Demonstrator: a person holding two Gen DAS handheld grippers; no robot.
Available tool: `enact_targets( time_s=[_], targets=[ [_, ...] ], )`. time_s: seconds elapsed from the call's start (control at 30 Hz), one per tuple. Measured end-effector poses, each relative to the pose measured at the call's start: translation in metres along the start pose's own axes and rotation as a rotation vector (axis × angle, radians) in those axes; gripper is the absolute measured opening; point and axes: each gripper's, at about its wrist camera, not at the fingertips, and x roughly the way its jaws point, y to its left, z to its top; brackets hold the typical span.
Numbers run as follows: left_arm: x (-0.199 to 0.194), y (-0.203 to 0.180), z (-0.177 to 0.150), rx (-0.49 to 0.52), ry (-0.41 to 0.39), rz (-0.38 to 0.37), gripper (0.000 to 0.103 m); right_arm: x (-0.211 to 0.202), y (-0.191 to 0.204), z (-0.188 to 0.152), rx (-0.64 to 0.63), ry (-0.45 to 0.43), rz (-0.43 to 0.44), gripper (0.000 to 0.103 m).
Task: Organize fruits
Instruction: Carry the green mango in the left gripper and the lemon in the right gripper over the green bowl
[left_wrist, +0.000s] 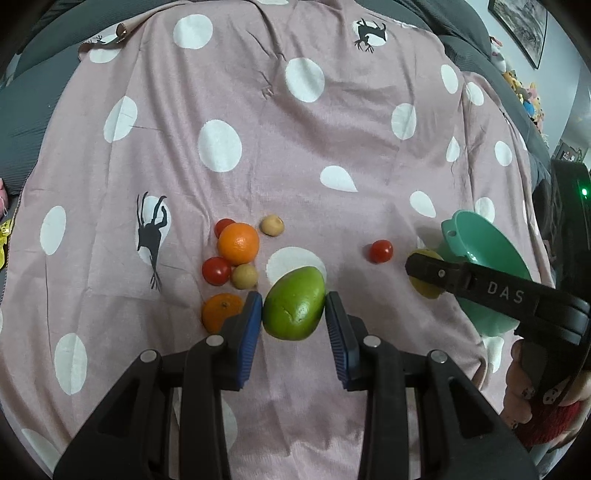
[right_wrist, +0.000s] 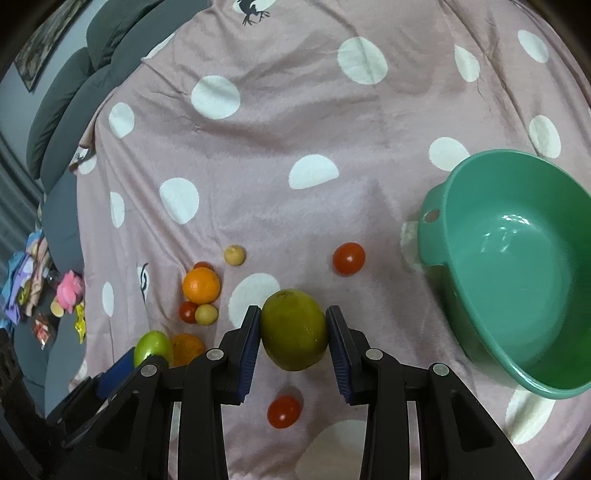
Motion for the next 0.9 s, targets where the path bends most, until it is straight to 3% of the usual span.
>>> enact_targets(
  time_s=[0.5,0.73,0.9],
  targets=[
    [-0.022,0.015,-0.016,-0.052,-0.023,-0.022,0.034,-0.007,0.019,-0.004,-0.033,-0.020,0.034,0.037],
    [-0.022,0.010,-0.015,-0.037,-0.035,-0.019,0.034,-0.009,0.026,-0.005,-0.056,-0.022,0.018,0.037],
    [-0.023,0.007,-0.011,-0.035,-0.046,-0.015,0.034,-0.025,0.022,-0.003,-0.058,-0.073,-0.008,0.037]
  ],
)
